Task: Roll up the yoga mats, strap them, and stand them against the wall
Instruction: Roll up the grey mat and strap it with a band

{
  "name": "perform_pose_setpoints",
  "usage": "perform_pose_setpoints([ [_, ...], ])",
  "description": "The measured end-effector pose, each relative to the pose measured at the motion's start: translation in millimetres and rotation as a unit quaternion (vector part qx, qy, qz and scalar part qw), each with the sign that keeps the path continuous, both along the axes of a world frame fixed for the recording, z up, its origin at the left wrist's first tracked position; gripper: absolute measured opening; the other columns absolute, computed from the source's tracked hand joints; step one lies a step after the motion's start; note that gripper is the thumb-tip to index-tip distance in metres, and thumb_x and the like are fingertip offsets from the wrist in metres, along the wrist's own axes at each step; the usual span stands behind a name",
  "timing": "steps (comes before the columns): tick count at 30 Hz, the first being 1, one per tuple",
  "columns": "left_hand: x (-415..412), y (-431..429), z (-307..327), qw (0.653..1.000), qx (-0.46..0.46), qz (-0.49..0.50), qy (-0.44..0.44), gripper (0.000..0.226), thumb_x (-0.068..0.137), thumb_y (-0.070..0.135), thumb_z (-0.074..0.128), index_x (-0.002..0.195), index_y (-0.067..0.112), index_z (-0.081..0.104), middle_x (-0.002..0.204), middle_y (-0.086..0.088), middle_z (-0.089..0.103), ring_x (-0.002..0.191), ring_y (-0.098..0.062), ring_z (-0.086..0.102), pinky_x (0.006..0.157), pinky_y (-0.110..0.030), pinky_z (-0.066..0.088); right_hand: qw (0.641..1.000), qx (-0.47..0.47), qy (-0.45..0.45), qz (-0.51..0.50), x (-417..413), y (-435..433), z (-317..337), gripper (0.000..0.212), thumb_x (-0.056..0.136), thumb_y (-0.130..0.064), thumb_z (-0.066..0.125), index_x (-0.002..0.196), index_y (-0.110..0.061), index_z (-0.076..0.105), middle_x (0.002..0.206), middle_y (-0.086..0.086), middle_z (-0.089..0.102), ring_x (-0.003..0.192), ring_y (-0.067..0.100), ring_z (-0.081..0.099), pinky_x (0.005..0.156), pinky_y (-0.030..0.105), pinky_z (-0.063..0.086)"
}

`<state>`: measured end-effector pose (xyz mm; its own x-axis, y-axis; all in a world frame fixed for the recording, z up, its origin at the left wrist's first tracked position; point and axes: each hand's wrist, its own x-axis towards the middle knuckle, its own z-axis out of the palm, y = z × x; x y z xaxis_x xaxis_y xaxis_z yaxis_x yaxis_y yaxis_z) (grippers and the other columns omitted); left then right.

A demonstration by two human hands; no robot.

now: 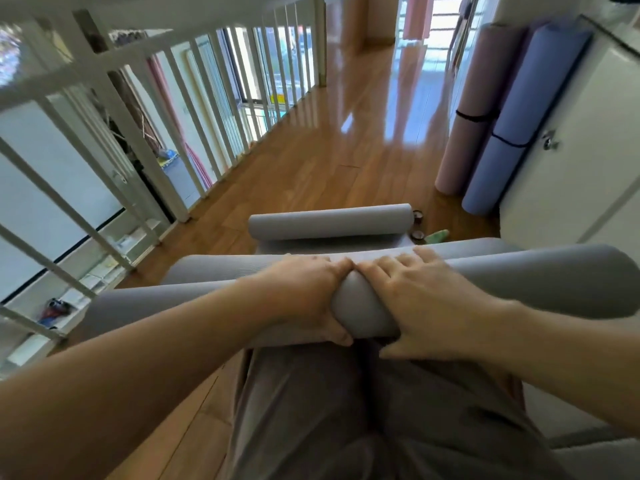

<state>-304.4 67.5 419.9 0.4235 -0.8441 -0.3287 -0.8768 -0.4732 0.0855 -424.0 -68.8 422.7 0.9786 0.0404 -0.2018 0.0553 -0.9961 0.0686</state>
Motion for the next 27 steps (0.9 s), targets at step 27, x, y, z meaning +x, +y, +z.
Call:
perform_pose_setpoints([
  [27, 20, -17, -20, 0.980, -0.057, 0.014, -0.189, 0.102, 0.071, 0.058, 0.071, 0.147, 0.018, 0.016, 0.135, -0.006, 0.047, 0.123, -0.026, 0.049, 0.114, -0.052, 0.018, 0.997, 0.041, -0.037, -0.055, 64, -34, -16, 0.091, 0.060, -0.060, 0.076, 0.135, -0.025, 0.039, 0.123, -0.004, 0.055, 0.113, 0.018, 0.053, 0.111, 0.052, 0.026],
])
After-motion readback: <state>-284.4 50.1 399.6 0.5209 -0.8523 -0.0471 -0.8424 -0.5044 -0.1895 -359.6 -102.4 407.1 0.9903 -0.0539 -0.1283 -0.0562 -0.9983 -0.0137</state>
